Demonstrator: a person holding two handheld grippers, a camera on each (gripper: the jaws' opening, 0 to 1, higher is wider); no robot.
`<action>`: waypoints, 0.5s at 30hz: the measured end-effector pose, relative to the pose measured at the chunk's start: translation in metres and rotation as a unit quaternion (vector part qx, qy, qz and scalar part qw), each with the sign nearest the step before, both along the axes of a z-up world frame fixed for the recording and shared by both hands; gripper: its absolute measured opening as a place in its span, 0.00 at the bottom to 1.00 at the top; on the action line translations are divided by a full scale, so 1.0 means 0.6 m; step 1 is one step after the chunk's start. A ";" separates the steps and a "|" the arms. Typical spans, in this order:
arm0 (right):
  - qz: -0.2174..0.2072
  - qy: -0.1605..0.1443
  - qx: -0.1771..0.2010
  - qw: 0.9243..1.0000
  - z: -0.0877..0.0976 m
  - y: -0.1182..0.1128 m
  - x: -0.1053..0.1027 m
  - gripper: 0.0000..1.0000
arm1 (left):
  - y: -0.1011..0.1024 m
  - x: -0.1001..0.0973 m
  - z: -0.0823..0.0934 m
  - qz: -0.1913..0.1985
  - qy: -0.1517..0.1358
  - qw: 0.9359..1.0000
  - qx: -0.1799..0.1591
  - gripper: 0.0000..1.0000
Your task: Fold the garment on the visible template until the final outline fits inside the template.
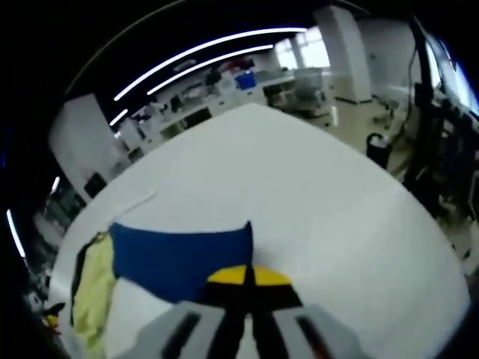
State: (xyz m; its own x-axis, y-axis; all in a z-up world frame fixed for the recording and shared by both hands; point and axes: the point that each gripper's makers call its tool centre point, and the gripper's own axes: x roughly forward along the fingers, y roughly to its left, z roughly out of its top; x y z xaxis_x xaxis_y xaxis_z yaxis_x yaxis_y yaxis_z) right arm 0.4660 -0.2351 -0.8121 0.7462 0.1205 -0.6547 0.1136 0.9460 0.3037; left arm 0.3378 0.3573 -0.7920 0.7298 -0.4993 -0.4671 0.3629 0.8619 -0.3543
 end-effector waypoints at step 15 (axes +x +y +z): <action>0.008 0.020 -0.029 0.999 -0.016 0.001 -0.005 0.00 | -0.001 -0.003 -0.003 0.003 0.003 1.000 -0.002 0.89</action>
